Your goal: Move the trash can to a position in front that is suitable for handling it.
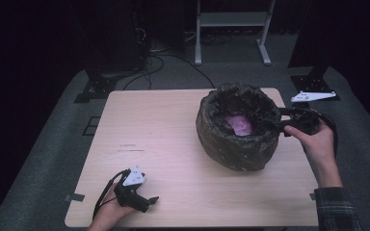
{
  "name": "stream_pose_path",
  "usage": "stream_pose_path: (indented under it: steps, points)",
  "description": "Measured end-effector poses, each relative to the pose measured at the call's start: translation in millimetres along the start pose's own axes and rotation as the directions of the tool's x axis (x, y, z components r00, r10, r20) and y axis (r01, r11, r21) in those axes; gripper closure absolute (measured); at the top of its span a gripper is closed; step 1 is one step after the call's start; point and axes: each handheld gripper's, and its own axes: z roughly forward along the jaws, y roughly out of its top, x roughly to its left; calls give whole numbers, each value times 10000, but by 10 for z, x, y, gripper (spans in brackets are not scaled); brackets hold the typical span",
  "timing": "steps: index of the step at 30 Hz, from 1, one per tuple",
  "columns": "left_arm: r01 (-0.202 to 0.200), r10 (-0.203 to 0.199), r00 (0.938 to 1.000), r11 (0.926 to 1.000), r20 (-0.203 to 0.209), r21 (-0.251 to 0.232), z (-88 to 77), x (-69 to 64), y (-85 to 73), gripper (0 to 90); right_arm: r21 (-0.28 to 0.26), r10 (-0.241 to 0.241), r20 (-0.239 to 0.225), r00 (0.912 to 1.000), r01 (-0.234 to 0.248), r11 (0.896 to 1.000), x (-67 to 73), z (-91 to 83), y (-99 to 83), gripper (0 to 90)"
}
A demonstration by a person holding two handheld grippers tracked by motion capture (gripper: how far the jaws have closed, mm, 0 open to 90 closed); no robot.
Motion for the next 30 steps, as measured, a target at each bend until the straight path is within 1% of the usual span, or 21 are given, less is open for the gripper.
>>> stream_pose_path:
  steps: [1, 2, 3, 4, 6, 7, 9, 13, 15, 16, 17, 18, 23, 25, 27, 28, 30]
  points:
    - [-7, 7, 10000, 10000, 3, 4, 0, 0, 0, 0, 35, 55, -150, 9999, -55, 10000, -5, 28, -1, 145]
    - [-7, 7, 10000, 10000, 3, 4, 0, 0, 0, 0, 35, 55, -150, 9999, -55, 10000, -5, 28, -1, 145]
    - [-3, 3, 10000, 10000, 3, 1, 0, 0, 0, 0, 317, -9, -214, 9998, 16, 9995, -1, 86, -3, 140]
    - [3, -3, 10000, 10000, 9, -15, 1, -2, 0, 0, 342, 37, -302, 9995, -27, 9994, 6, 109, -2, 139]
    - [1, -1, 10000, 10000, 10, -16, 1, -3, -1, 0, 335, -20, -261, 9997, 28, 9994, 21, 119, 0, 137]
    - [-11, 11, 10000, 10000, 14, -7, 0, -3, -1, 0, 370, -43, -167, 9999, 49, 9993, 40, 112, -1, 137]
    - [-11, 11, 10000, 10000, 17, -4, 0, -3, -1, 0, 365, -17, -175, 9998, 23, 9993, 44, 106, -5, 137]
    - [-11, 11, 10000, 10000, 21, -3, 0, -3, -1, 0, 370, 80, -347, 9994, -67, 9993, 64, 50, -36, 137]
    - [-11, 11, 10000, 10000, 24, -4, 0, -3, -1, 0, 330, 24, -417, 9991, -10, 9995, 85, 26, -50, 138]
    - [27, -27, 10000, 10000, 23, -38, 2, -6, -1, 0, 349, -69, -544, 9985, 88, 9994, 115, 16, -61, 139]
    - [27, -27, 10000, 10000, 23, -38, 2, -6, -1, 0, 349, -69, -544, 9985, 88, 9994, 115, 16, -61, 139]
    - [25, -25, 10000, 10000, 28, -37, 2, -6, -1, 0, 421, -66, -629, 9980, 92, 9991, 147, 13, -68, 139]
    - [19, -19, 10000, 10000, 30, -22, 0, -5, -1, 0, 447, -279, -846, 9960, 317, 9985, 256, -13, -97, 139]
    - [16, -16, 10000, 10000, 28, -19, 0, -5, -1, 0, 451, -334, -876, 9956, 375, 9983, 273, -19, -102, 140]
    - [17, -17, 10000, 10000, 29, -23, 1, -5, -1, 0, 539, -399, -1030, 9939, 456, 9975, 362, -48, -128, 150]
    - [17, -17, 10000, 10000, 29, -23, 1, -5, -1, 0, 539, -399, -1030, 9939, 456, 9975, 362, -48, -128, 150]
    - [9, -9, 10000, 10000, 37, 4, -2, -5, 0, 0, 575, -500, -1138, 9922, 568, 9967, 418, -66, -143, 150]
